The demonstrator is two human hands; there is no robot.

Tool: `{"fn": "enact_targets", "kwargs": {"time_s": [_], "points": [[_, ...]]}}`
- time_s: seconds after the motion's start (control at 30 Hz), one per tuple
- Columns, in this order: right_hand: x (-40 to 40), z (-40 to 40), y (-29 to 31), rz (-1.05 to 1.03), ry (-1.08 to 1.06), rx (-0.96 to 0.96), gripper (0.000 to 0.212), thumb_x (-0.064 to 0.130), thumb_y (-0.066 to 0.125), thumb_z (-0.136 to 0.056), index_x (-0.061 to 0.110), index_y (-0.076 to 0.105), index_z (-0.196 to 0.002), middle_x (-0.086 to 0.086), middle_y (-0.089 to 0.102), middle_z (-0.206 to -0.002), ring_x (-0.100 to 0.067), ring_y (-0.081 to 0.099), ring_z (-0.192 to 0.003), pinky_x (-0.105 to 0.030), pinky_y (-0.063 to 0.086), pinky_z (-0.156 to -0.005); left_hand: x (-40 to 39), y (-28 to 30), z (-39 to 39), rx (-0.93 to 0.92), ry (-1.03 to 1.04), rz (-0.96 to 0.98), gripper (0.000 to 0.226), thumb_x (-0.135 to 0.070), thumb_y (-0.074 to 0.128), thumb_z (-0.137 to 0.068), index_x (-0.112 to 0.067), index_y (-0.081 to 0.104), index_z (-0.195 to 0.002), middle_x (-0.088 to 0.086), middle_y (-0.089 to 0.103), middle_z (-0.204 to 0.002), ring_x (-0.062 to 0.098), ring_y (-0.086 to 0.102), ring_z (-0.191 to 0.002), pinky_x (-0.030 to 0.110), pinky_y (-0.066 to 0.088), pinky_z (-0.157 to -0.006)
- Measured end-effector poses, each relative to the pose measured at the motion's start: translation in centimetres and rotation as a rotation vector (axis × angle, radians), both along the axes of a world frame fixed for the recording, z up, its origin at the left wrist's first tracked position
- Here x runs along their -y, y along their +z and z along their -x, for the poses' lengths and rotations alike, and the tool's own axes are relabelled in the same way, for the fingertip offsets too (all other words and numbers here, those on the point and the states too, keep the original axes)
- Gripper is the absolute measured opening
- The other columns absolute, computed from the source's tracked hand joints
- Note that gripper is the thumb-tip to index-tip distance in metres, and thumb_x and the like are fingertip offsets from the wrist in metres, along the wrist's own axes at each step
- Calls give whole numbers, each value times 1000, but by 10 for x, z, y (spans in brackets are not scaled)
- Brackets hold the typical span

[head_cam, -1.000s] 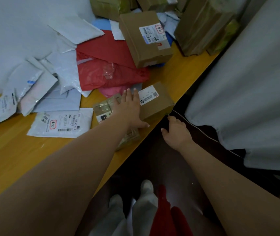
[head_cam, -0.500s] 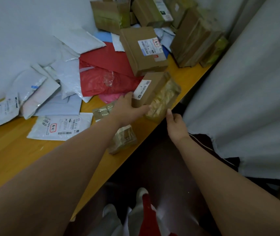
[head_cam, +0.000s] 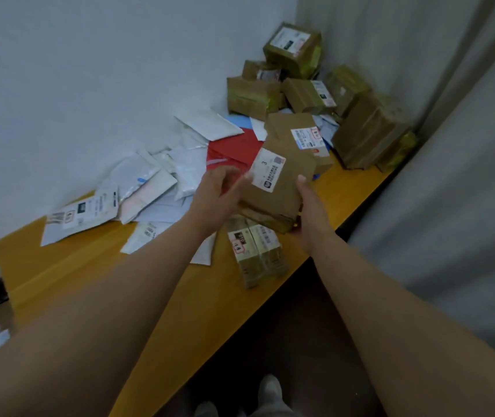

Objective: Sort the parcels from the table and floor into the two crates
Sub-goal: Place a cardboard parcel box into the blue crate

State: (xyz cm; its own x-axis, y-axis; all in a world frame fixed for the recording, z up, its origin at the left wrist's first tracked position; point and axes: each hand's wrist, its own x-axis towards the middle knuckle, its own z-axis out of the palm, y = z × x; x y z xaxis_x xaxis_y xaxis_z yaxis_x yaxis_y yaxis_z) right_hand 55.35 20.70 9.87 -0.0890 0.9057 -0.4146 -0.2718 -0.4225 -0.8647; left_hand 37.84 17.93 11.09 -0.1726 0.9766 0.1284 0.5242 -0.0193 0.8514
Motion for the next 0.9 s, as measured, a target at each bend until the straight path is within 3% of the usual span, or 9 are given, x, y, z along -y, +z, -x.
{"fn": "enact_targets", "kwargs": {"time_s": [0.07, 0.17, 0.33, 0.43, 0.5, 0.53, 0.6, 0.7, 0.9], "points": [[7, 7, 6, 38, 20, -167, 44, 53, 51, -94, 22, 62, -123, -8, 72, -110, -28, 69, -100, -48, 56, -89, 5, 13, 15, 169, 96, 42, 28, -53, 38, -99, -34, 54, -85, -19, 52, -80, -12, 51, -70, 19, 40, -66], [16, 23, 16, 42, 43, -273, 50, 53, 53, -91, 18, 62, -125, -12, 70, -115, -33, 66, -107, -52, 53, -92, 17, 25, 29, 399, 84, 268, 34, -57, 31, -99, -36, 56, -91, -21, 63, -82, -5, 59, -75, 20, 46, -65], [24, 42, 25, -39, -24, -51, 43, 41, 42, -102, 15, 56, -132, -11, 66, -123, -32, 63, -111, -50, 51, -95, 29, 42, 33, 542, -85, 330, 38, -53, 35, -100, -28, 62, -108, -9, 74, -84, 10, 70, -83, 27, 55, -69], [24, 44, 27, -83, -84, 96, 35, 32, 41, -103, 12, 57, -127, -11, 67, -116, -31, 65, -102, -37, 56, -73, 36, 52, 32, 531, -200, 281, 36, -47, 33, -102, -29, 64, -110, -8, 75, -91, 7, 72, -82, 24, 57, -63], [26, 45, 29, -93, -93, 53, 32, 29, 40, -103, 12, 60, -120, -6, 71, -99, -26, 68, -83, -29, 54, -56, 40, 59, 31, 496, -261, 252, 38, -49, 33, -102, -33, 61, -122, -9, 72, -106, 8, 69, -96, 28, 57, -76], [29, 45, 31, -91, -94, 17, 30, 28, 39, -103, 12, 62, -114, -3, 72, -91, -23, 68, -77, -29, 56, -56, 40, 62, 31, 470, -295, 235, 38, -48, 34, -102, -37, 55, -132, -9, 69, -117, 9, 66, -105, 31, 56, -84], [32, 48, 33, -56, -110, -47, 29, 26, 37, -103, 16, 65, -100, -2, 72, -83, -21, 68, -75, -35, 56, -70, 40, 65, 34, 458, -337, 210, 41, -41, 41, -102, -41, 41, -143, -6, 61, -130, 13, 59, -117, 35, 55, -91], [36, 52, 33, -9, -112, -63, 33, 25, 33, -104, 19, 63, -93, -6, 69, -90, -23, 65, -81, -42, 52, -88, 41, 66, 38, 488, -343, 220, 49, -38, 50, -98, -42, 36, -145, -2, 61, -127, 17, 61, -113, 32, 58, -85], [39, 57, 40, -42, -100, -25, 30, 24, 37, -103, 19, 64, -91, -8, 69, -95, -29, 64, -92, -49, 48, -99, 41, 64, 41, 507, -330, 232, 49, -38, 47, -100, -42, 34, -147, -3, 61, -128, 17, 59, -112, 27, 58, -78]]}}
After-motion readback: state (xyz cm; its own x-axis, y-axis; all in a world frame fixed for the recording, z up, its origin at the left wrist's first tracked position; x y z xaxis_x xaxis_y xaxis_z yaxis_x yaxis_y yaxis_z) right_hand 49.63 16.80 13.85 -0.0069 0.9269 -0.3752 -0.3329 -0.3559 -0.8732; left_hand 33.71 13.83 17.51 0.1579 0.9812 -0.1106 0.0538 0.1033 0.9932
